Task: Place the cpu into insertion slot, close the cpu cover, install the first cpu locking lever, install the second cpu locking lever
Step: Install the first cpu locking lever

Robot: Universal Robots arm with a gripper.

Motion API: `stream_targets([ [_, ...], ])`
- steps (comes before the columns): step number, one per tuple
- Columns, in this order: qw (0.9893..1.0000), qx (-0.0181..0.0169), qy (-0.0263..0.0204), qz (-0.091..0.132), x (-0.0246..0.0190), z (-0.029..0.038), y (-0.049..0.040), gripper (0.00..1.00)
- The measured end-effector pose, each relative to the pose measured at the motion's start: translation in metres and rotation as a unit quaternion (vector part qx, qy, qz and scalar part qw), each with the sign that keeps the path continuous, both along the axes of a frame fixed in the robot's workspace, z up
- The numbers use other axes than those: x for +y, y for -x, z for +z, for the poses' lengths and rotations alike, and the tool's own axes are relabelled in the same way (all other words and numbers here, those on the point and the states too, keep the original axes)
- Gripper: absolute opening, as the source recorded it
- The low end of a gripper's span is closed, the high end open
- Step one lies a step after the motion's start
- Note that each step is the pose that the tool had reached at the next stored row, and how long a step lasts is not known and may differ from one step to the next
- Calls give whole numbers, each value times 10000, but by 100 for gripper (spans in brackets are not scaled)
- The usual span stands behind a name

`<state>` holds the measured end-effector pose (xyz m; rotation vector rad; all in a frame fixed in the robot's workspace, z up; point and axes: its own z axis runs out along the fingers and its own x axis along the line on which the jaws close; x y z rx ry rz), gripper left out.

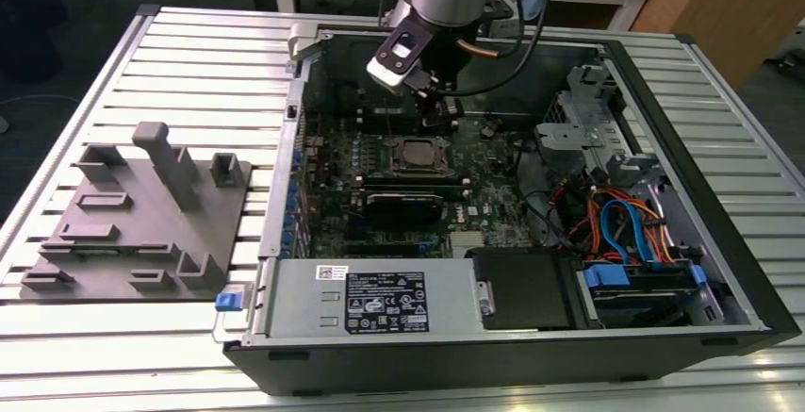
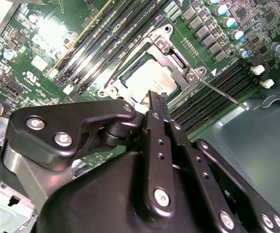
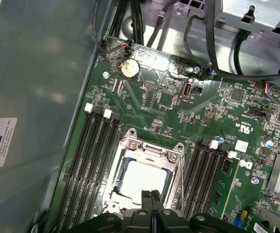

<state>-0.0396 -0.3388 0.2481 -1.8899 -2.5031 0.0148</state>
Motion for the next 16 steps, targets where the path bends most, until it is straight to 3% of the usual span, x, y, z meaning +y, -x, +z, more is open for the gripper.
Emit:
stream_targets([
  [10, 10000, 0, 0, 47, 0, 0, 0, 11],
  [16, 9991, 0, -1, 423, 0, 0, 0, 11],
])
